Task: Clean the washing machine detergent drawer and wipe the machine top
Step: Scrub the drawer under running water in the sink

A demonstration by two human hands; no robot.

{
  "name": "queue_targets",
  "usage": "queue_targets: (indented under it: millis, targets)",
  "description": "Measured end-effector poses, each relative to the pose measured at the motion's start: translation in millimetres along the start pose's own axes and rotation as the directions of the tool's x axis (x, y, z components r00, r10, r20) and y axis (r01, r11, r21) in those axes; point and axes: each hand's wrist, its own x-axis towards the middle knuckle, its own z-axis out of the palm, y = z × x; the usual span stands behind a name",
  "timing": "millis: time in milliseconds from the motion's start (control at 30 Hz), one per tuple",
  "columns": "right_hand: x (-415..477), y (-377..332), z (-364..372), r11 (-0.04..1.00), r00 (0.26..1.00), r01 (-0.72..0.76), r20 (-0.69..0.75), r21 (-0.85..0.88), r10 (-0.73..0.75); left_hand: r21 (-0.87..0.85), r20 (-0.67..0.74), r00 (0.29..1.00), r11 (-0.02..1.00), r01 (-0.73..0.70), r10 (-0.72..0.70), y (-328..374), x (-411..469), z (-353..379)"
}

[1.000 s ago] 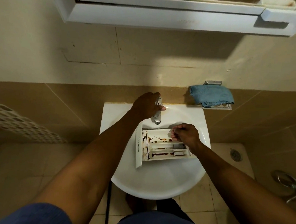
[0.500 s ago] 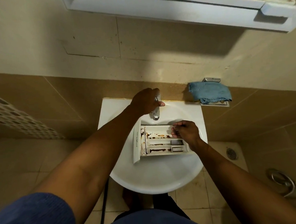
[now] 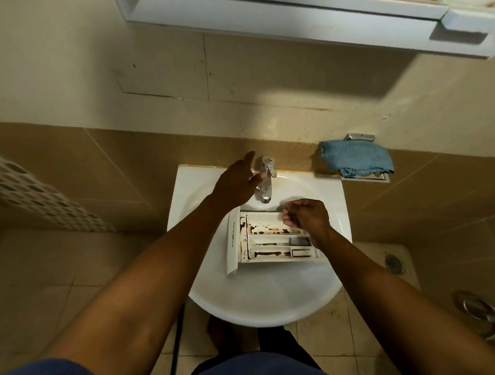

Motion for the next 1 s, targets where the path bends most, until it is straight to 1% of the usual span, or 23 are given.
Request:
queue_targets:
  millis: [100, 167, 233, 300, 433, 533, 633, 700, 767, 933, 1000]
  targets:
    - [4.6, -12.6, 19.2, 0.991, 0.999, -0.024, 0.044, 0.134, 0.018, -0.085, -0.154, 0.976, 0.986, 0.142, -0.154, -23.5, -31.4, 5.7]
    - [13.3, -16.4, 36.1, 0.989, 0.998, -0.035, 0.053, 0.146, 0.028, -0.126, -0.206, 0.951, 0.970, 0.210, -0.233, -37.4, -56.2, 7.2]
    - [22.1, -16.4, 50.1, 0.985, 0.995, -0.076, 0.068, 0.155, 0.066, -0.124, -0.203, 0.935, 0.955, 0.270, -0.291, -49.5, -81.0, 9.5]
    - [27.2, -15.1, 58.2, 0.965, 0.988, -0.143, 0.095, 0.219, 0.124, -0.131, -0.182, 0.920, 0.936, 0.327, -0.347, -58.5, -104.1, 11.6]
    - [31.1, -13.2, 65.5, 0.917, 0.976, -0.205, 0.146, 0.343, 0.163, -0.184, -0.176, 0.894, 0.906, 0.381, -0.412, -63.2, -134.0, 16.3]
    - [31.7, -15.8, 64.8, 0.910, 0.974, -0.223, 0.115, 0.349, 0.195, -0.230, -0.132, 0.887, 0.884, 0.407, -0.442, -58.8, -139.0, 22.5]
    - [33.6, -19.4, 44.8, 0.909, 0.967, -0.255, 0.077, 0.329, 0.243, -0.264, -0.082, 0.893, 0.873, 0.409, -0.443, -50.2, -135.9, 28.6]
    - [31.7, -16.6, 28.1, 0.917, 0.962, -0.273, 0.073, 0.291, 0.264, -0.268, -0.018, 0.898, 0.867, 0.420, -0.440, -44.6, -132.8, 32.3]
    - [24.9, -10.6, 18.4, 0.941, 0.964, -0.267, 0.053, 0.208, 0.262, -0.267, 0.063, 0.896, 0.857, 0.440, -0.440, -42.5, -130.0, 36.7]
    - [3.5, -1.6, 38.9, 0.973, 0.970, -0.210, 0.143, 0.100, 0.195, -0.334, 0.202, 0.856, 0.788, 0.517, -0.475, -50.2, -126.6, 40.7]
    - [-9.8, 0.1, 57.7, 0.987, 0.970, -0.145, 0.206, 0.069, 0.129, -0.356, 0.248, 0.846, 0.767, 0.533, -0.473, -51.5, -126.3, 39.0]
